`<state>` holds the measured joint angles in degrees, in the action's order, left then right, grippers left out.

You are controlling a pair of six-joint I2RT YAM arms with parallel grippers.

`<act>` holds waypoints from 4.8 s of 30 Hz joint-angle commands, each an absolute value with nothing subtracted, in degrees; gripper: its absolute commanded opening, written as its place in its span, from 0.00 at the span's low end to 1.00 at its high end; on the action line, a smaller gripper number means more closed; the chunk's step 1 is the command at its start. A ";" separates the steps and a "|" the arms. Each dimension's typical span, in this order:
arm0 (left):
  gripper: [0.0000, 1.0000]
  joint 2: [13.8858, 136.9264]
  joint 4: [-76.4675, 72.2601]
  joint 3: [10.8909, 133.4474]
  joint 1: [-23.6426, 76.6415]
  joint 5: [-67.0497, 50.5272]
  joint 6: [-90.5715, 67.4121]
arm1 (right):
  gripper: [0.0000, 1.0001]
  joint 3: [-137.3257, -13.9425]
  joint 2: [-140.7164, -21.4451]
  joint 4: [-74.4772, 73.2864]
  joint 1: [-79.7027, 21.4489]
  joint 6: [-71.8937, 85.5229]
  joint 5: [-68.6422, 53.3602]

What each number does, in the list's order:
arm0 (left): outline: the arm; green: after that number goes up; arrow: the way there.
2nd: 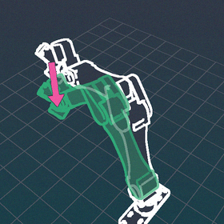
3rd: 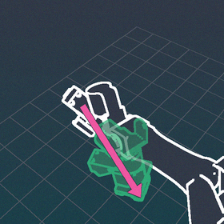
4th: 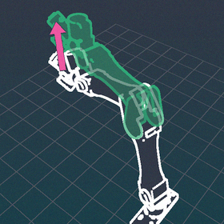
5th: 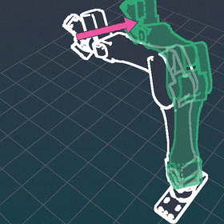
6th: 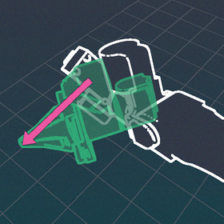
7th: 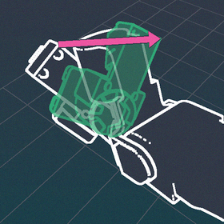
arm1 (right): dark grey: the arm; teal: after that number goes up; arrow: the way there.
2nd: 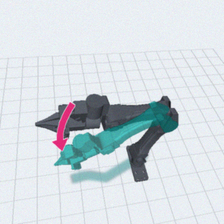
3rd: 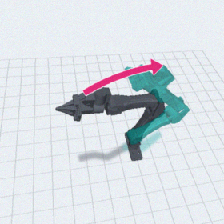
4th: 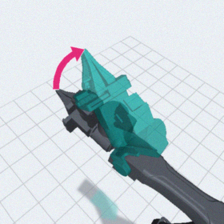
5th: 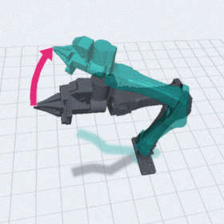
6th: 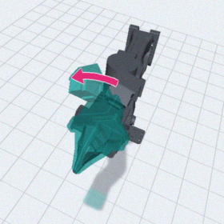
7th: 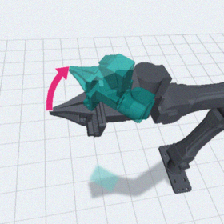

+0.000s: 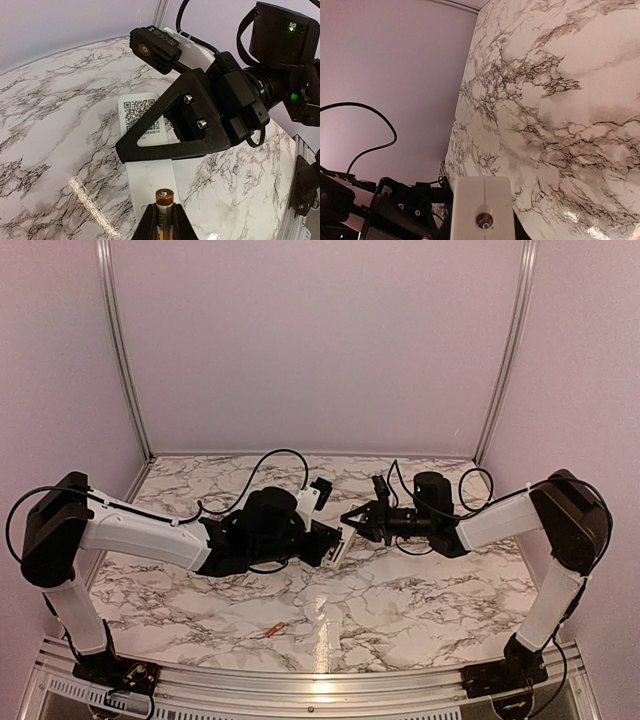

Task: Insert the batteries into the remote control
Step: Place the battery in the battery compartment, then load the battery into the battery compartment.

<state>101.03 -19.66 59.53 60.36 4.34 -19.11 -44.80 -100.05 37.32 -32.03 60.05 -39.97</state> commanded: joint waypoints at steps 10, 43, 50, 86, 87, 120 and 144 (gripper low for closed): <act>0.04 103.70 -16.23 61.48 61.03 8.35 -16.68 | 0.00 -44.81 -99.92 39.58 -32.77 61.70 -41.48; 0.55 93.61 -18.96 54.45 57.32 -2.06 -20.47 | 0.00 -47.16 -98.57 33.19 -32.91 53.86 -42.63; 0.48 96.55 -17.41 57.20 57.13 -3.70 -20.20 | 0.00 -47.80 -98.62 32.23 -33.53 52.79 -42.87; 0.51 98.55 -14.44 58.99 55.38 -3.73 -22.84 | 0.00 -48.13 -99.07 34.09 -33.84 52.00 -44.15; 0.53 97.69 -16.01 57.81 54.78 -5.16 -23.90 | 0.00 -48.07 -99.01 34.25 -33.84 51.74 -44.20; 0.24 85.72 -11.69 46.77 62.18 -7.48 24.92 | 0.00 -58.83 -101.80 11.08 -39.62 34.06 -52.03; 0.23 89.03 -9.48 49.37 63.46 -4.15 25.74 | 0.00 -60.10 -102.67 10.64 -41.48 33.85 -52.21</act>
<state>87.79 -11.25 47.88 63.16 -5.17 24.97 -58.00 -101.86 10.85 -40.73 34.39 -51.57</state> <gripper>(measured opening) 0.238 0.180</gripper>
